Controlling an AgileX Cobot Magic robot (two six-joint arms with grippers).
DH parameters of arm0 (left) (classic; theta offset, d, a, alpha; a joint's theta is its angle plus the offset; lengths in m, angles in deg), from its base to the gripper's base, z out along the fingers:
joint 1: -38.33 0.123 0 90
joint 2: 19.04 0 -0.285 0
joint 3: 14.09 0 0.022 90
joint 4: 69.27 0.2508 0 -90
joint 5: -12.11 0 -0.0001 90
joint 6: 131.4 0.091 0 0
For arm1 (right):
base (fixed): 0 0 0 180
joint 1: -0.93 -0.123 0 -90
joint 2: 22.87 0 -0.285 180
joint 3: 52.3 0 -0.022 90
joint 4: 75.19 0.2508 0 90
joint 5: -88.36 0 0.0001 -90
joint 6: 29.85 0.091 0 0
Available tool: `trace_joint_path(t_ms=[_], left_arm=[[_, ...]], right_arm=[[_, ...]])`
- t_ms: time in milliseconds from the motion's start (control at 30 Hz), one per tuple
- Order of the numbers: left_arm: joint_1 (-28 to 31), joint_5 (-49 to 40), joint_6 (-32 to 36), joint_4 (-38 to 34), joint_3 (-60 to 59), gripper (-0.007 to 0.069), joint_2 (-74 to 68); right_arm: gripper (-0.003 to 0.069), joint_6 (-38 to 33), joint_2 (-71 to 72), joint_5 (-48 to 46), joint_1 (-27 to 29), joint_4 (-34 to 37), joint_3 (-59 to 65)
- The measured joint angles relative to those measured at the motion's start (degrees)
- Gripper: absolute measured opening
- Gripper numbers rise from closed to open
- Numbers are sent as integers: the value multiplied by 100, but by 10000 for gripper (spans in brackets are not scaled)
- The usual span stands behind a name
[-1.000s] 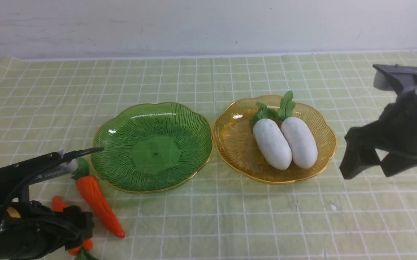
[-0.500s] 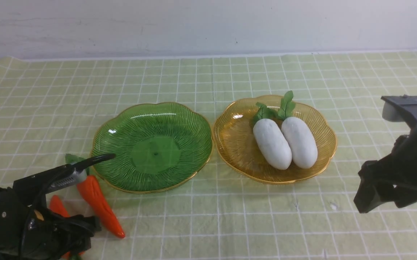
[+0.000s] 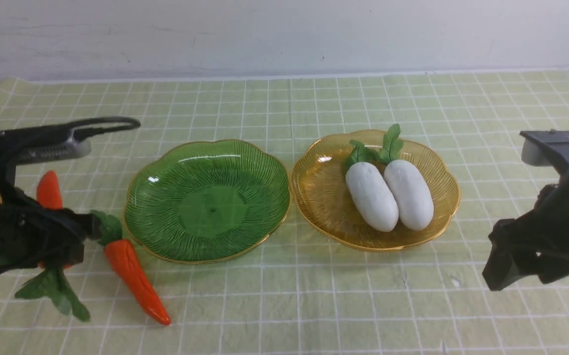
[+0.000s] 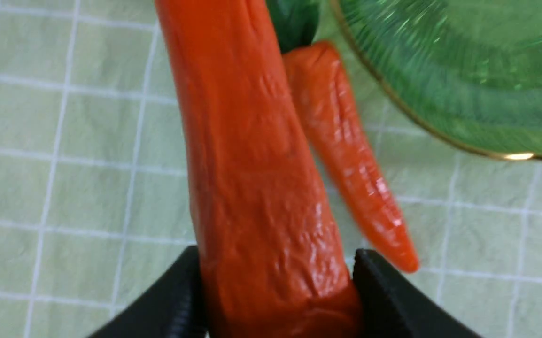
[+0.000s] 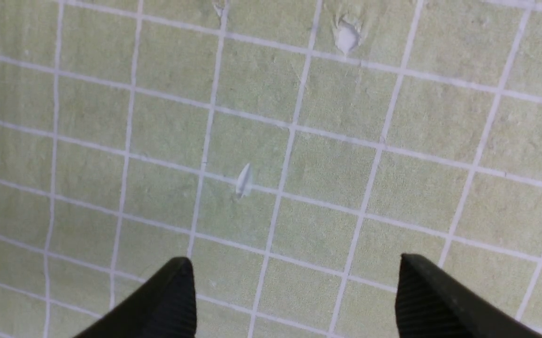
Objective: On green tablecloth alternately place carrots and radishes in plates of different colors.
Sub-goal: 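Pick up the carrot and put it on the nearest plate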
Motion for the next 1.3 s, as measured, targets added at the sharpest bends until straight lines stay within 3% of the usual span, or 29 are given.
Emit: trace_joint_path(t_ms=[367,500,567,733,900,1067,1300], left_arm=[[-444,659,1525,-2012,1051,347,-1869],[-489,662,1789,-2390,1552,435,-2532],[-489,662,1816,-2417,1762,512,-2757],[-419,578,1586,-2410,1980,570,-2805],[24,-36,1230,-1806,2339,558,-2663],[689,-886,195,-735,2267,518,-2607],[808,-655,-321,-612,1706,498,-2607]], right_arm=[[516,-53,0,0,0,125,0],[516,-85,0,0,0,125,0],[516,-85,0,0,0,125,0],[516,-98,0,0,0,125,0],[516,-134,0,0,0,125,0],[516,-145,0,0,0,146,0],[516,-145,0,0,0,224,0]])
